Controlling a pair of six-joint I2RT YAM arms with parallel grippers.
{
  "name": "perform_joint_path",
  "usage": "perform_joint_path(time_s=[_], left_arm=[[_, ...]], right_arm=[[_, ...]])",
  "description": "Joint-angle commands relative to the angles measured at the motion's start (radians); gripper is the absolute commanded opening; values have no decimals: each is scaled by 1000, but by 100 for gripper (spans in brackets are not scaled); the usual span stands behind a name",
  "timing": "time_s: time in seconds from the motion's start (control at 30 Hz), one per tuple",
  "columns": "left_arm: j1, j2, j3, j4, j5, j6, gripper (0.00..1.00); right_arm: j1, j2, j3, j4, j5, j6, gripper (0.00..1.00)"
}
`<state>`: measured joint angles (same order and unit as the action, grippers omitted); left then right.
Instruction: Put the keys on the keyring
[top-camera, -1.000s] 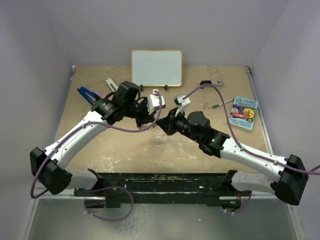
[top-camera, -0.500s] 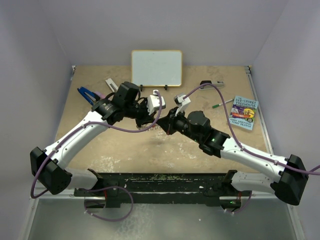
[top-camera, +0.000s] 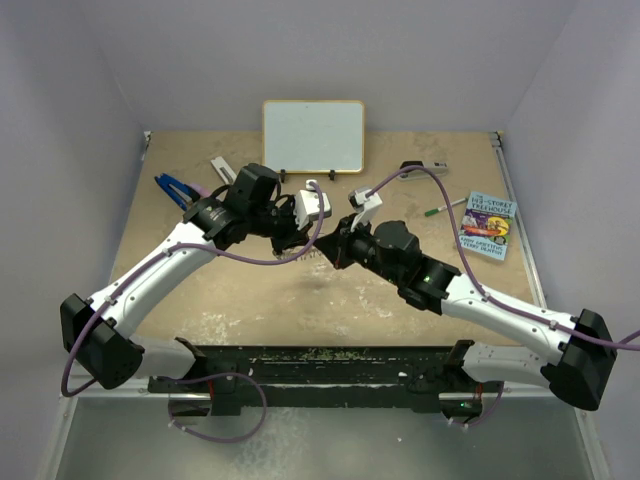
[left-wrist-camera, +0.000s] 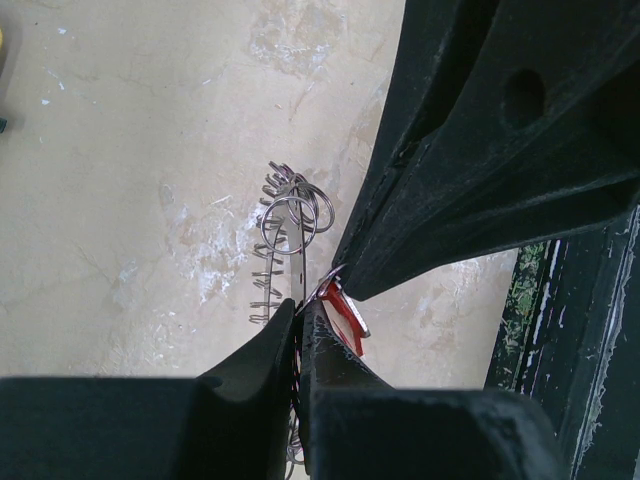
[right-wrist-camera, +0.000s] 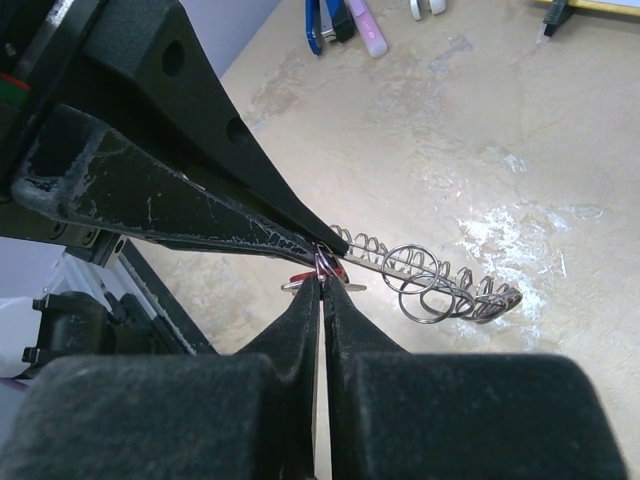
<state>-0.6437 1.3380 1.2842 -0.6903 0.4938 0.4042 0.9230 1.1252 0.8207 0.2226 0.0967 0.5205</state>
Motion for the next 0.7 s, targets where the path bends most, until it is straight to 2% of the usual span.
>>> perform_joint_path(time_s=[0.0, 0.67], left_arm=[[-2, -33, 30, 25, 21, 4, 3], [-3, -35, 38, 22, 20, 4, 3]], right_arm=[[0, 9, 67, 1, 41, -6, 0], [2, 20, 68, -22, 57, 10, 0]])
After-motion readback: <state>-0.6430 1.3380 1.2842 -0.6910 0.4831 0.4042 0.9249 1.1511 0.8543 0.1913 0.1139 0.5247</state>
